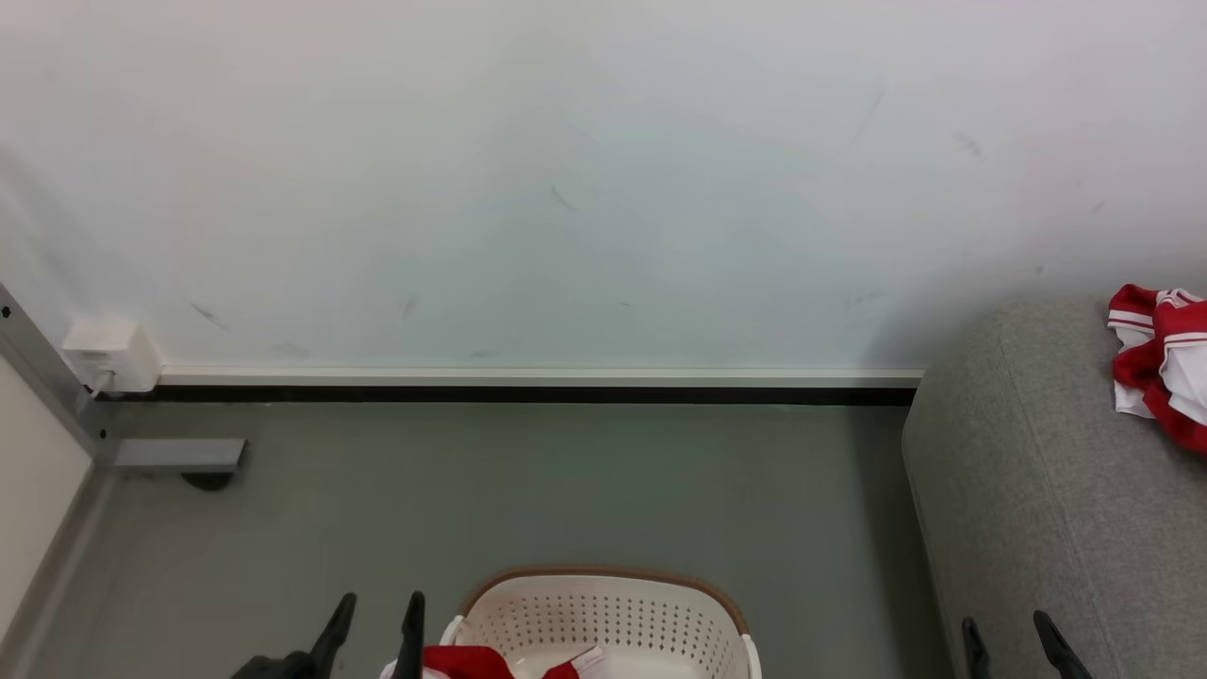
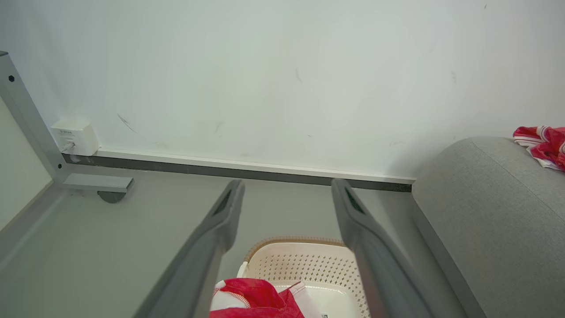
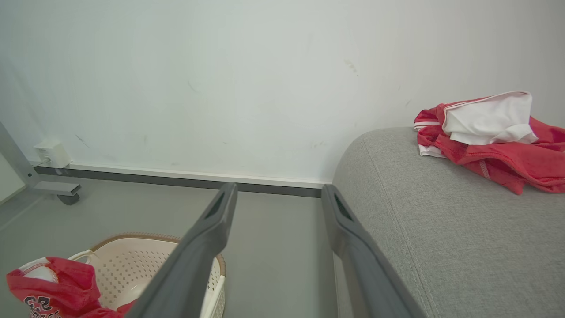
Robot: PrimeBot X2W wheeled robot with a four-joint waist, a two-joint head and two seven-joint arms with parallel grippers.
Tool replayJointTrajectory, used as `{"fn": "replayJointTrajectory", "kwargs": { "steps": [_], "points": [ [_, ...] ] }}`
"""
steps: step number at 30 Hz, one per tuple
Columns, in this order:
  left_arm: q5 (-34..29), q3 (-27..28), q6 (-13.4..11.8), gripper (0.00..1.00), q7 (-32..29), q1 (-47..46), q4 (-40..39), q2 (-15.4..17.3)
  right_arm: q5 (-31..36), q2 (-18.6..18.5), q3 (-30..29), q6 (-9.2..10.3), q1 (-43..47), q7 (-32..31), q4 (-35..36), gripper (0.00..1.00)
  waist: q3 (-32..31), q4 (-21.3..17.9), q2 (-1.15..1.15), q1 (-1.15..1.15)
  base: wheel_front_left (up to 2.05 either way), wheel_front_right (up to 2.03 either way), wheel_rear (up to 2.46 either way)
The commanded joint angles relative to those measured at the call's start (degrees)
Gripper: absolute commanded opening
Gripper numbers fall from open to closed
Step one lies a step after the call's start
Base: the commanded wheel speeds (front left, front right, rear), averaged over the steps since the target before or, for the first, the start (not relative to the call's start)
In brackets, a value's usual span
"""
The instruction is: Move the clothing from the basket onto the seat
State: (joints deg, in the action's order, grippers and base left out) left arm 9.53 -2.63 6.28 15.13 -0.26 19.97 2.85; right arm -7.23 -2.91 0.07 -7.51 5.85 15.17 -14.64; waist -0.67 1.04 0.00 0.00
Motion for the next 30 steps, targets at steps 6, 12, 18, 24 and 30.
{"fn": "replayJointTrajectory", "kwargs": {
  "steps": [6, 12, 18, 24, 30],
  "points": [
    [-1.2, -0.1, 0.0, 1.0, 0.0, -0.8, 0.0, 0.1, -0.5, 0.0, 0.3, 0.04, -1.3, 0.0, 0.4, 1.0, 0.7, -0.7, 0.0, 0.0, 0.0, 0.0, 0.0],
    [-2.4, -1.0, -0.3, 1.0, 0.0, -2.3, 2.0, 0.1, -0.4, 0.0, 0.6, 0.04, -2.5, 0.0, 0.9, 1.0, 2.3, -2.1, 0.0, 0.0, 0.0, 0.0, 0.0],
    [-4.4, -3.2, -0.5, 1.0, -1.1, -6.1, 6.7, 0.4, -0.6, 0.0, 0.9, 0.04, -4.0, 0.0, 1.6, 1.0, 5.1, -3.9, 0.0, 0.0, 0.0, 0.0, 0.0],
    [-5.9, -5.7, -0.5, 1.0, -8.0, -11.5, 12.1, 1.4, -1.2, 0.0, 1.8, 0.04, -6.4, 0.0, 2.5, 1.0, 9.5, -6.5, 0.0, 0.0, 0.0, 0.0, 0.0],
    [-8.4, -8.0, -1.0, 1.0, -16.8, -17.5, 17.8, 2.4, -1.9, 0.0, 2.6, 0.04, -10.0, 0.0, 3.6, 1.0, 16.2, -9.4, 0.0, 0.0, 0.0, 0.0, 0.0]
  ]
}}
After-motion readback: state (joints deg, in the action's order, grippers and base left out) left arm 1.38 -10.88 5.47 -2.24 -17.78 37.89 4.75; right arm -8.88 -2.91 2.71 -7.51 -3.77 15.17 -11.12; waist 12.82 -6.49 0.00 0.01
